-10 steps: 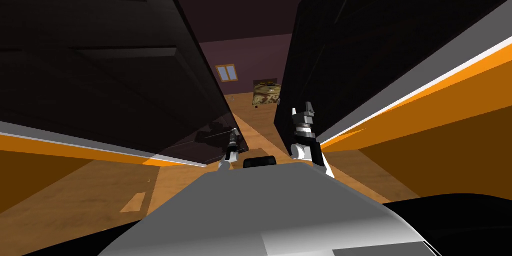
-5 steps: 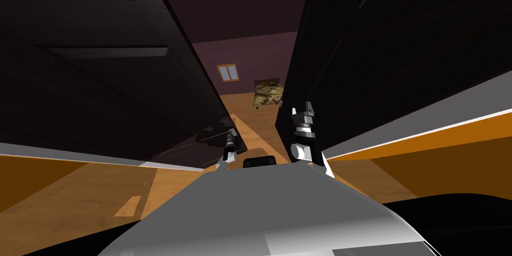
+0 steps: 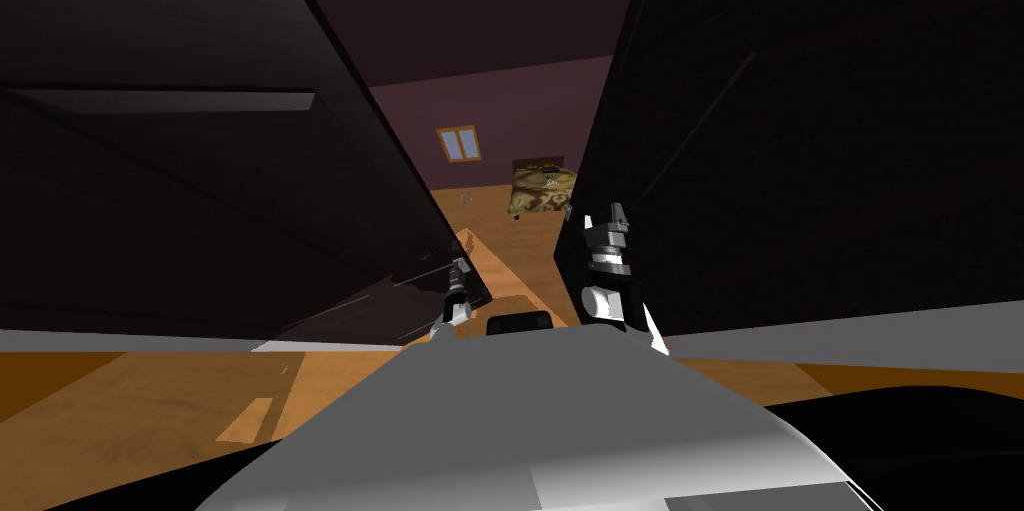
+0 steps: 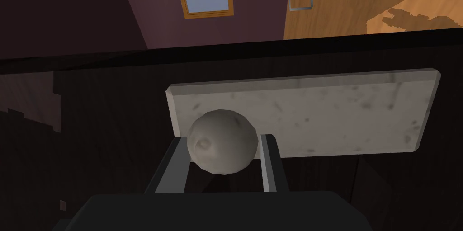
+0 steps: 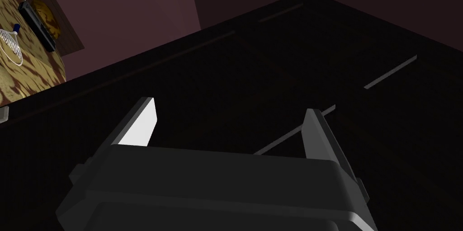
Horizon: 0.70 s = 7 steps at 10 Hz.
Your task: Push the door open
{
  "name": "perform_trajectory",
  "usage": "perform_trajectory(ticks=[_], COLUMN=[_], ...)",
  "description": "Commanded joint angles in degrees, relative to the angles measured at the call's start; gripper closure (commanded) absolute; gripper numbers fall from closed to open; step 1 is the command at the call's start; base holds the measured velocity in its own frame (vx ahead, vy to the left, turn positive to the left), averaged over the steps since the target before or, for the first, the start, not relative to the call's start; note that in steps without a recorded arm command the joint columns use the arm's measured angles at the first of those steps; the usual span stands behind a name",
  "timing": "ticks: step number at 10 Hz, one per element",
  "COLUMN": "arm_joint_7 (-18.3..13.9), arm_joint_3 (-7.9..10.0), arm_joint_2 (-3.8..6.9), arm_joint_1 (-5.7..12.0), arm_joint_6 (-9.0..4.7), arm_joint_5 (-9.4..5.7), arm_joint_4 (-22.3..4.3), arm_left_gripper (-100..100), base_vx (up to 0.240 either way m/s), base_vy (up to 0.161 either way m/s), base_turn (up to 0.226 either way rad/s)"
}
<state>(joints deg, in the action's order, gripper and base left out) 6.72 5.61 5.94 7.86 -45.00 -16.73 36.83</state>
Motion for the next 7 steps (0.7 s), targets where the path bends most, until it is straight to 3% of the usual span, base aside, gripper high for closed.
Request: perform_trajectory(ticks=[1, 7], arm_joint_7=[0.1, 0.8], arm_joint_3=[1.61, 4.21], arm_joint_2=[0.78, 0.99], arm_joint_1=[0.2, 0.17], arm_joint_6=[-0.89, -1.19], arm_joint_5=[-0.77, -2.05], arm_joint_4=[-1.1, -1.5], arm_left_gripper=[100, 100], base_vx=[0.19, 0.172], base_vy=[-0.079, -0.054], base_turn=[0.066, 0.055])
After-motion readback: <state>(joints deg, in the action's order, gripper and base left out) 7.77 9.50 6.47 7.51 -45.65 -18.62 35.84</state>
